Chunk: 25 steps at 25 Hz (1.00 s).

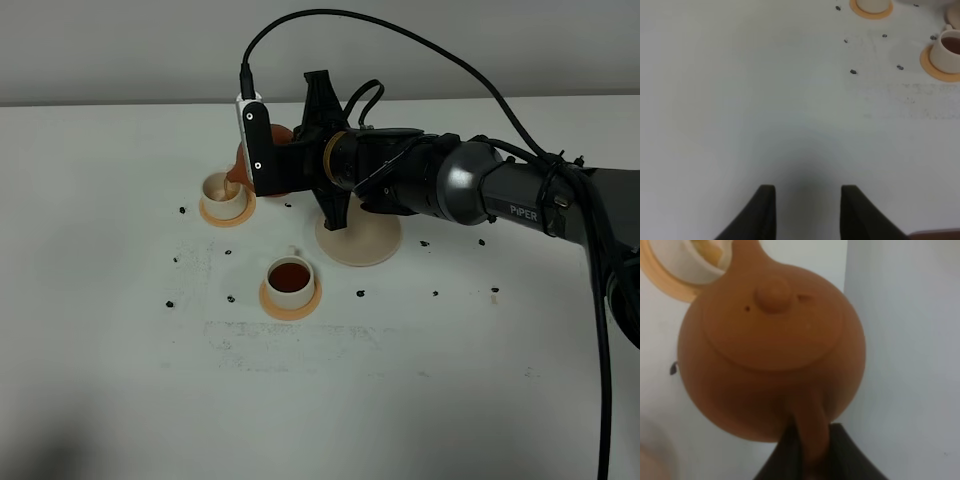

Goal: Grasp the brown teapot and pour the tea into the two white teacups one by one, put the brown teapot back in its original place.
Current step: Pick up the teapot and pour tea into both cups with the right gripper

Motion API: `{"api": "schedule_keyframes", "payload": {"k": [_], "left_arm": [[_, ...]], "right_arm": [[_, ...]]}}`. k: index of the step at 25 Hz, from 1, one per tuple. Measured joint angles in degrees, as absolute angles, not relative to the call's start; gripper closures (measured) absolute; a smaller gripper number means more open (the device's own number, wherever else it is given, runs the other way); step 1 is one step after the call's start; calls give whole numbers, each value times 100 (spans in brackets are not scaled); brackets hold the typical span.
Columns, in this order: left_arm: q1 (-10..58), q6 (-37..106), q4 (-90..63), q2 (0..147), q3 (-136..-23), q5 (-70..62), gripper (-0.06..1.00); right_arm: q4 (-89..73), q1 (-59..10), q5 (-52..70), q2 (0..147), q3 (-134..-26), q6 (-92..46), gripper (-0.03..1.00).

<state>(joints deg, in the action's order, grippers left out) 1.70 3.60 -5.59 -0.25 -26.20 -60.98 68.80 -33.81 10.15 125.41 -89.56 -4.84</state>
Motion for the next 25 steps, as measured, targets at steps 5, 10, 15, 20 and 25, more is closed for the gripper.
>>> {"api": "schedule_keyframes", "payload": {"k": [5,10,15,20,25], "left_arm": [[170,360,-559,-25,-2620,-6098,65],[170,360,-559,-25,-2620,-6098,65],[170,360,-559,-25,-2620,-6098,65],[170,360,-559,-25,-2620,-6098,65],[170,360,-559,-25,-2620,-6098,65]], "right_arm": [[7022,-3381,1015,12541,-8956,-476,88],[7071,-3381,1015,12541,-8956,-476,88],[7260,-3381,1015,12541,-8956,-481,88],[7419,-3381,1015,12541,-8956,-481,88],[7619,-3381,1015,12541,-8956,-481,88]]}}
